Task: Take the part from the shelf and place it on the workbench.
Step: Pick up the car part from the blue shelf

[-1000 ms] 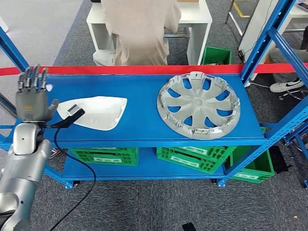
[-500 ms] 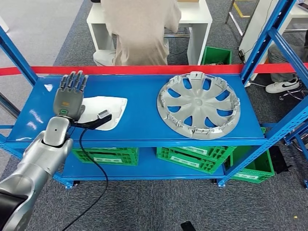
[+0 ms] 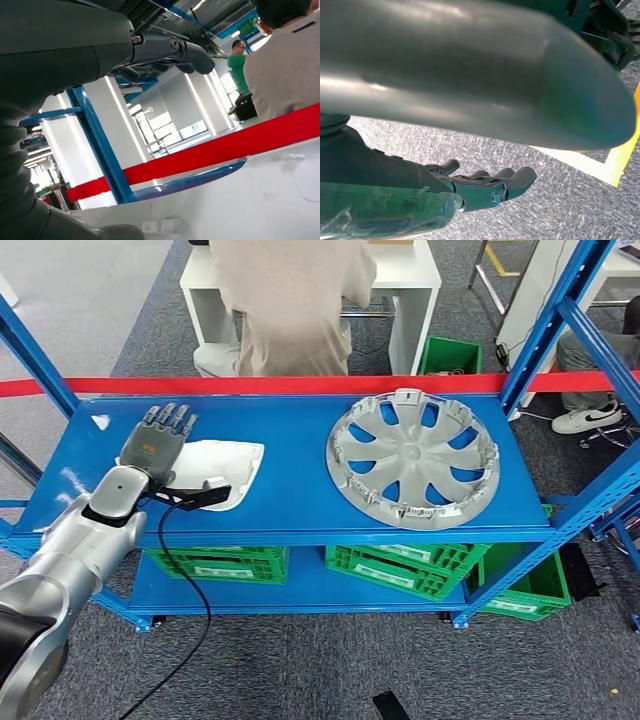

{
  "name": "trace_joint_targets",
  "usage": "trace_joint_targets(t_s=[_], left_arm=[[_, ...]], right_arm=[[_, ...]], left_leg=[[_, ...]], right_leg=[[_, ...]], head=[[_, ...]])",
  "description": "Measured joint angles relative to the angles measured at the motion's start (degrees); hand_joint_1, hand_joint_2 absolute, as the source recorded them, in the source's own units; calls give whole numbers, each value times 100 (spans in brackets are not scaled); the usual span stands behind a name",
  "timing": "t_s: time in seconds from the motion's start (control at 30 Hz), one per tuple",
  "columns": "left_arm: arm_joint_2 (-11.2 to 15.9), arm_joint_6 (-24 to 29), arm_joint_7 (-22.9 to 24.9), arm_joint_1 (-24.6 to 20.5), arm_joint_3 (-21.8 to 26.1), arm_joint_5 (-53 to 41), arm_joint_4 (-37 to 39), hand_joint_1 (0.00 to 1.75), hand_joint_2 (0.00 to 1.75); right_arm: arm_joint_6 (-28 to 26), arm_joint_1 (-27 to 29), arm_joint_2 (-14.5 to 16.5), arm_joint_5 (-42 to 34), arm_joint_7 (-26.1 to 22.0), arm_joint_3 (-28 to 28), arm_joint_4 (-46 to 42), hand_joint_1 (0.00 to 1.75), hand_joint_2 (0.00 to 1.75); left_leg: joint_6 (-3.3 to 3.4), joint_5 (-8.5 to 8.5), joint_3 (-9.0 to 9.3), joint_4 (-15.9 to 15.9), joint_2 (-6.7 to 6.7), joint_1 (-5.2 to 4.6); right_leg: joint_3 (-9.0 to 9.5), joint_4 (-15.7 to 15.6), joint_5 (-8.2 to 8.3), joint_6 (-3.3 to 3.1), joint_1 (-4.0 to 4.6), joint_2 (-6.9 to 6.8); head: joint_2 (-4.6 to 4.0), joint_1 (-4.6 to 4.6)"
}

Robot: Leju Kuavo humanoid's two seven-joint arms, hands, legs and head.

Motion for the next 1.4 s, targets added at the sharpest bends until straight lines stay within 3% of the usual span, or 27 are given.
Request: trace_joint_targets(t_s=[0.3,0.67,1.17,1.4], left_arm=[[-93,-1285,-771,-26,42,524,292,0,175],[-212,-1788,-918,-53,110,660,453,0,175],[-244,-1997,-934,-103,154,745,494,0,175],[-217,-1496,-689,-128,219,777,495,0,175]], right_arm=[[67,-25,0,60,-1,2,-7,0,0],[71,-27,0,114,17,2,-9,0,0],[73,-29,0,111,15,2,-13,0,0],[46,-21,0,92,0,-8,-15,0,0]], left_leg=[[0,0,-1,0,-1,0],[1,-1,10,0,-1,-1],[1,-1,29,0,-1,-1],[1,1,28,0,-1,0]], right_leg=[[1,0,0,0,0,-1],[13,0,0,0,-1,0],[34,0,0,0,0,0],[30,0,0,0,1,0]], head=[[0,-1],[0,-1],[0,0],[0,-1]])
